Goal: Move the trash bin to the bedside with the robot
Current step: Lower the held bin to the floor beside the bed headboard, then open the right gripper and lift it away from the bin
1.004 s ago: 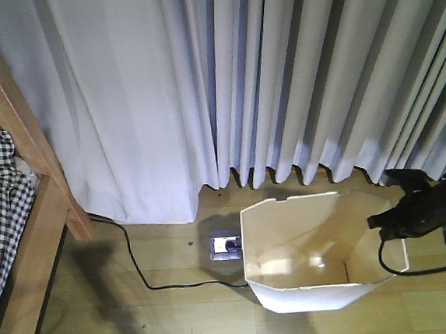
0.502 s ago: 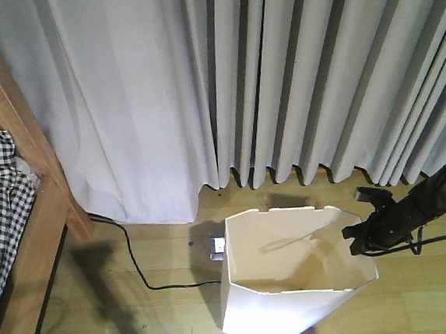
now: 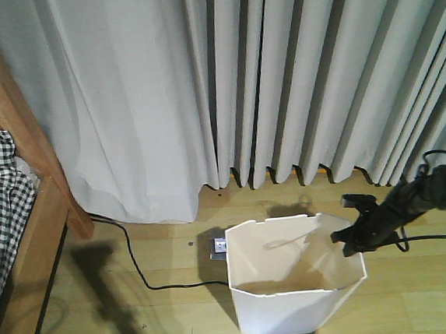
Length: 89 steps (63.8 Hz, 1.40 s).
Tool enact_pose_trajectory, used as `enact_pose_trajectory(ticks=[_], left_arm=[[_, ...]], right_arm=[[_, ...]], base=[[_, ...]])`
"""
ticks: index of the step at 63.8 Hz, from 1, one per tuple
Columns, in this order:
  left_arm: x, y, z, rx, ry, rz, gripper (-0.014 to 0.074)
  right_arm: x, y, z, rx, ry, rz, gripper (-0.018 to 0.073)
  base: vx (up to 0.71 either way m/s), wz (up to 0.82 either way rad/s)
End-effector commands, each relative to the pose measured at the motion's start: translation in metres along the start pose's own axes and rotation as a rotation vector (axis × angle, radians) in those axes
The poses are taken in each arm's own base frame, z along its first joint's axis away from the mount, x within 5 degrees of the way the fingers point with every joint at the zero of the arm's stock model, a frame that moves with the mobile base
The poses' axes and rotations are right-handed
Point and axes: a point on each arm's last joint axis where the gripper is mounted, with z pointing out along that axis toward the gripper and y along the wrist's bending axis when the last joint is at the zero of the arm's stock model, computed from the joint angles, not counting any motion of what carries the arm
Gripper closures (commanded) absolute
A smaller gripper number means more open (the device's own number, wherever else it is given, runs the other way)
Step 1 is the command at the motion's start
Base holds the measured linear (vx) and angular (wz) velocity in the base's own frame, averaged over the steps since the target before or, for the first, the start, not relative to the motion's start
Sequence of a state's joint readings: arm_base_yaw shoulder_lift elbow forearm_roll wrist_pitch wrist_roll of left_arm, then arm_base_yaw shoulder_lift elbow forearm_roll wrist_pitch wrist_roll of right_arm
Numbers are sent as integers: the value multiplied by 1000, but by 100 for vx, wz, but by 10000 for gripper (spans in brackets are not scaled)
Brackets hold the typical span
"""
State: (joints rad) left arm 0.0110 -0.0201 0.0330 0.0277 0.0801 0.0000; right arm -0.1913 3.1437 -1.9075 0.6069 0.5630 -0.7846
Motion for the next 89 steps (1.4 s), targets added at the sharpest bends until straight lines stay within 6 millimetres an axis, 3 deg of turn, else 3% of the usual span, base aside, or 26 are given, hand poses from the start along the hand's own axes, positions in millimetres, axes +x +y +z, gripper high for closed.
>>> enact_pose_trajectory(ticks=[1,15,28,35,47,55,72,79,89], left_arm=[[-3,0,0,7,-70,-23,603],[-3,0,0,7,-70,-23,603],[-3,0,0,7,-70,-23,603],[-3,0,0,7,-70,-23,603],[-3,0,0,7,-70,-23,603],[-3,0,0,7,-70,-23,603],[-3,0,0,7,-70,-23,603],[-3,0,0,7,-70,-23,603],[-3,0,0,7,-70,-23,603]], right_arm=[[-23,16,-24,-84,15,29,557],[-21,19,-8,-88,58,24,536],[-21,18,-7,-85,60,44,454],[-21,17,-7,-74,62,33,349],[-20,15,-7,-54,64,11,69],[-22,14,-6,-40,47,0,-39],[-29,12,-16,-35,24,7,-22],[-37,13,-33,-28,-3,19,-1],[-36,20,-73,63,-117,9,22]], base=[[0,0],[0,0],[0,0],[0,0],[0,0],[0,0],[0,0],[0,0],[0,-2]])
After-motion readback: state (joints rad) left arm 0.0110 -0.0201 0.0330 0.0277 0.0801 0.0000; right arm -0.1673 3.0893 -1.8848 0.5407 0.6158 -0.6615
